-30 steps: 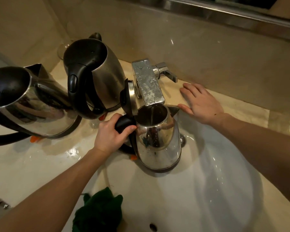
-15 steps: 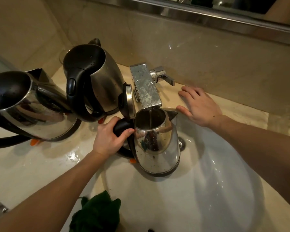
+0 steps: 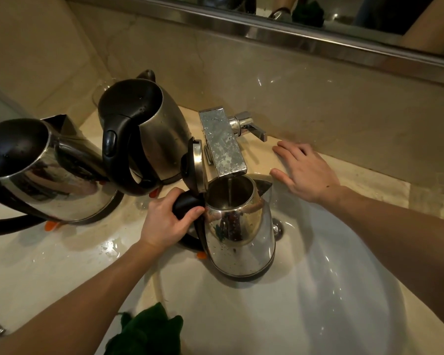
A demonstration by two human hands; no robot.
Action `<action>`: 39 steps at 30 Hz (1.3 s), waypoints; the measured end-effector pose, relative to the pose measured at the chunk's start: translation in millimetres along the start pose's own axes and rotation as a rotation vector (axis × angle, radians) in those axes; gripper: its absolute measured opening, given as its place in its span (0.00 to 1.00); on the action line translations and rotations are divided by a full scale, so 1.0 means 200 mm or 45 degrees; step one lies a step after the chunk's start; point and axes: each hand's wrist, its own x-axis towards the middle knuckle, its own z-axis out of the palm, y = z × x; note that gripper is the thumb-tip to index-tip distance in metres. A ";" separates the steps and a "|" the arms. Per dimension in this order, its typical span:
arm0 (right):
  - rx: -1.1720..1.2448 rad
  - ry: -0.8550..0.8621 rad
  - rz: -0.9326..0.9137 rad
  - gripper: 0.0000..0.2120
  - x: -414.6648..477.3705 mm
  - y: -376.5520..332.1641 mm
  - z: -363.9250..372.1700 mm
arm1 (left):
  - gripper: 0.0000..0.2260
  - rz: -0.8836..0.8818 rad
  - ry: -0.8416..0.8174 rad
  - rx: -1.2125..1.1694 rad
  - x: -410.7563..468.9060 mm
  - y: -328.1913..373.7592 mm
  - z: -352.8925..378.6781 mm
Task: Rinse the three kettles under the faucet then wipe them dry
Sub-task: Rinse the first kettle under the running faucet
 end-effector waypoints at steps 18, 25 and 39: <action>-0.045 -0.019 0.035 0.36 0.00 -0.02 -0.02 | 0.29 0.044 0.014 -0.034 0.01 -0.02 0.01; -0.051 -0.011 0.031 0.34 0.00 -0.02 -0.02 | 0.27 0.056 0.036 -0.019 0.00 -0.04 0.01; -0.039 -0.016 0.047 0.36 0.00 -0.03 -0.01 | 0.22 0.055 0.062 0.048 0.00 -0.04 0.02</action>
